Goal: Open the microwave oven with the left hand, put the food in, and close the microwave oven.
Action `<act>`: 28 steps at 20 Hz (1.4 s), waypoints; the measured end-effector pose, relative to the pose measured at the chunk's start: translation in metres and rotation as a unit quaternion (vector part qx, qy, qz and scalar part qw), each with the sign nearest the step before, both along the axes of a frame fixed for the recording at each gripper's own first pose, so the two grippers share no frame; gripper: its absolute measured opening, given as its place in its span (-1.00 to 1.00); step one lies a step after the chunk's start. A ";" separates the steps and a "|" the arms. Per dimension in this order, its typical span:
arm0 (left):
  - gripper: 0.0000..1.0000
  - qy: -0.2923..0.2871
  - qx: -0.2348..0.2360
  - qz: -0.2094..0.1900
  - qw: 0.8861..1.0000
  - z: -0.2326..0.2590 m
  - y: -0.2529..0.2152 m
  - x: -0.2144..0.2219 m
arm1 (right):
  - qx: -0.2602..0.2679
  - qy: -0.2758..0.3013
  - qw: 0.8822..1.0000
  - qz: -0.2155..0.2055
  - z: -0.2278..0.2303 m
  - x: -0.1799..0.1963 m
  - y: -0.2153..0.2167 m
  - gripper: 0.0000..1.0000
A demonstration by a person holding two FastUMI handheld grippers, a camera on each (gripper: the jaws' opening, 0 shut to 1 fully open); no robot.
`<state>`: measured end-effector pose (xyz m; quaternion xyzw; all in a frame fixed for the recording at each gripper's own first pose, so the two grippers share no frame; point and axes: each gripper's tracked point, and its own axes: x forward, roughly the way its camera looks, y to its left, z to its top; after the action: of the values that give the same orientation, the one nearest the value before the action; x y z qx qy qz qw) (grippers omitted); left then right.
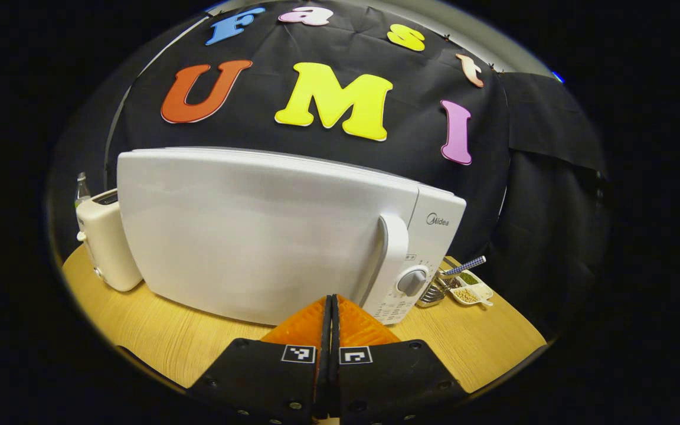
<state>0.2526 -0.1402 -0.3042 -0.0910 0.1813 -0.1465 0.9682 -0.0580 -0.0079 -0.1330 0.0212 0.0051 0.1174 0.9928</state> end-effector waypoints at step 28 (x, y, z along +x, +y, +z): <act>0.86 -0.208 0.065 0.111 0.970 0.231 0.112 -0.339 | -0.004 -0.041 0.999 -0.018 0.044 -0.061 0.032 1.00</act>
<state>-0.0867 -0.0279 -0.0732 -0.0148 -0.0259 -0.0419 0.9987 -0.1188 0.0241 -0.0887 0.0121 -0.0356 0.1001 0.9943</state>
